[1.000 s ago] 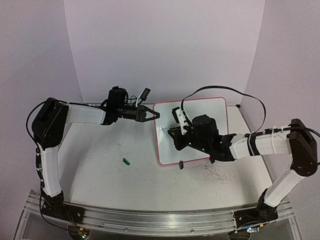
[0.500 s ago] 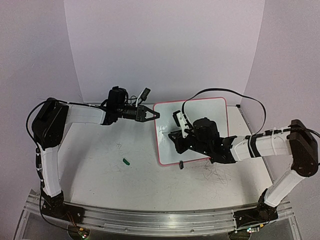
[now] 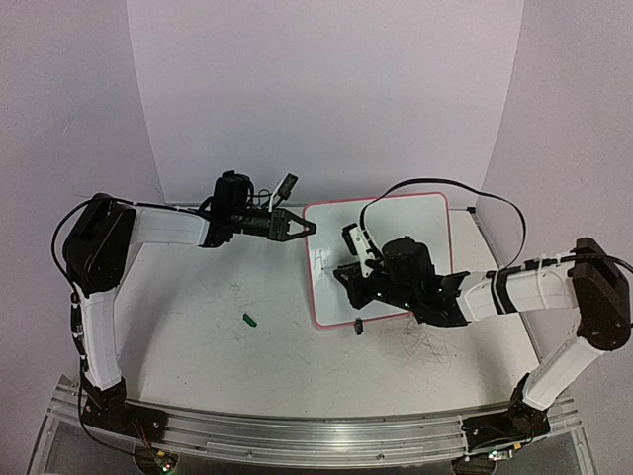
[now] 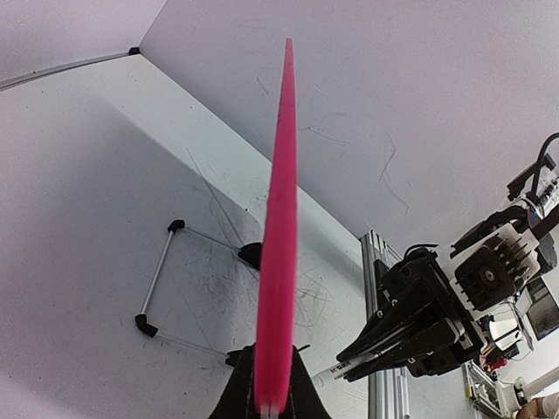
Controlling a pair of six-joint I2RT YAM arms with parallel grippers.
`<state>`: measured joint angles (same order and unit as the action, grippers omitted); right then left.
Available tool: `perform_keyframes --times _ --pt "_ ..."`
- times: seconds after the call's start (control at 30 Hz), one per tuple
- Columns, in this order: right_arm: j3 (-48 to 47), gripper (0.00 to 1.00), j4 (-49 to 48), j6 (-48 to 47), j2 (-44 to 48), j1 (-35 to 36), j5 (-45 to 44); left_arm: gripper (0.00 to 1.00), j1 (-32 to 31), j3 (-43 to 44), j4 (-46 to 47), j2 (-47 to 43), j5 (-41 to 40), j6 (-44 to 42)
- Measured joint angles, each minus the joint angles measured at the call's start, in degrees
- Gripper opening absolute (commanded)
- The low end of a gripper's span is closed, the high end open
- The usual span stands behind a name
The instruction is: Write a sentence on the whiteboard
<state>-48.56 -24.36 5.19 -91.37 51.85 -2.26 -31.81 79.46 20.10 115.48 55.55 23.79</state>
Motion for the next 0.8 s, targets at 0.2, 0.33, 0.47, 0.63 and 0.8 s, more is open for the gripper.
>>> perform_keyframes --times 0.2,0.33,0.47,0.63,0.8 --pt "0.0 0.0 -0.04 -0.15 2.12 -0.3 -0.06 0.0 -0.02 0.0 0.03 -0.02 0.0 0.0" --pt "0.3 0.0 -0.3 -0.18 2.73 -0.81 -0.1 0.0 -0.02 0.0 0.04 -0.02 0.0 0.0" --pt "0.48 0.0 -0.35 -0.17 2.73 -1.01 -0.72 0.0 -0.02 0.0 0.04 -0.01 0.0 0.0" --pt "0.48 0.0 -0.43 -0.2 2.71 -1.09 -1.77 0.0 -0.02 0.0 0.04 -0.02 0.0 0.0" --pt "0.48 0.0 -0.46 -0.19 2.66 -1.09 -2.81 0.0 -0.02 0.0 0.04 -0.01 0.01 0.0"
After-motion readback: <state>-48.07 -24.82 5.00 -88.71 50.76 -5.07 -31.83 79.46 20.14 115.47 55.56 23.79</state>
